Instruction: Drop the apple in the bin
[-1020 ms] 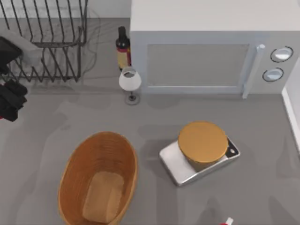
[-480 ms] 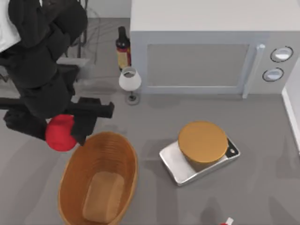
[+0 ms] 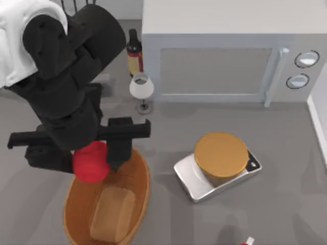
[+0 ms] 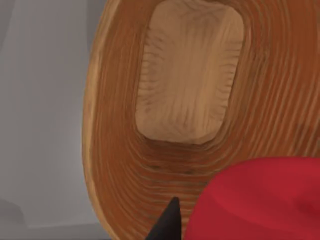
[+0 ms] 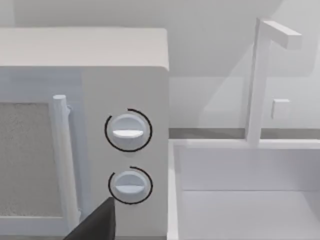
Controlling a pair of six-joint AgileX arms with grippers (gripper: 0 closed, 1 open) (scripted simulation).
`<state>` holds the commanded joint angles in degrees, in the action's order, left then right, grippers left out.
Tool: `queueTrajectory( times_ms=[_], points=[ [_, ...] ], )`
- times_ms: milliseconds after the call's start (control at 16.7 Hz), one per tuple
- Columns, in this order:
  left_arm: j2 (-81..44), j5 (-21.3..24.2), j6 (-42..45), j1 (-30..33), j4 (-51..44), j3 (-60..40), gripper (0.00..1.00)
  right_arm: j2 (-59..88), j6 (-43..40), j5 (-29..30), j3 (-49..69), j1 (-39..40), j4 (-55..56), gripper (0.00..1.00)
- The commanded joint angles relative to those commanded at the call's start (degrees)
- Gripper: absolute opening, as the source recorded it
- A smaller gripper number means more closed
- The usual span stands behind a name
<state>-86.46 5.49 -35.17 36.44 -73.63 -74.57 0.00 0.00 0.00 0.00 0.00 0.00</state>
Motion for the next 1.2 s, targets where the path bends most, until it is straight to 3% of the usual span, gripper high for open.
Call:
queueTrajectory(
  times_ms=[360,780,1080,1200],
  points=[
    [-0.38,-0.05,0.04,-0.25,0.87,0.75,0.00,0.00,0.00,0.00,0.00,0.00,0.00,1.00],
    [-2.42,-0.03,-0.76,0.86,15.29,12.69,0.00,0.00,0.00,0.00,0.00,0.00,0.00,1.00],
    [-2.57,-0.07,-0.87,0.92,16.10,13.45,0.00,0.00,0.00,0.00,0.00,0.00,0.00,1.00],
    [-2.57,-0.07,-0.87,0.92,16.10,13.45,0.15,0.00,0.00,0.00,0.00,0.00,0.00,1.00]
  ],
)
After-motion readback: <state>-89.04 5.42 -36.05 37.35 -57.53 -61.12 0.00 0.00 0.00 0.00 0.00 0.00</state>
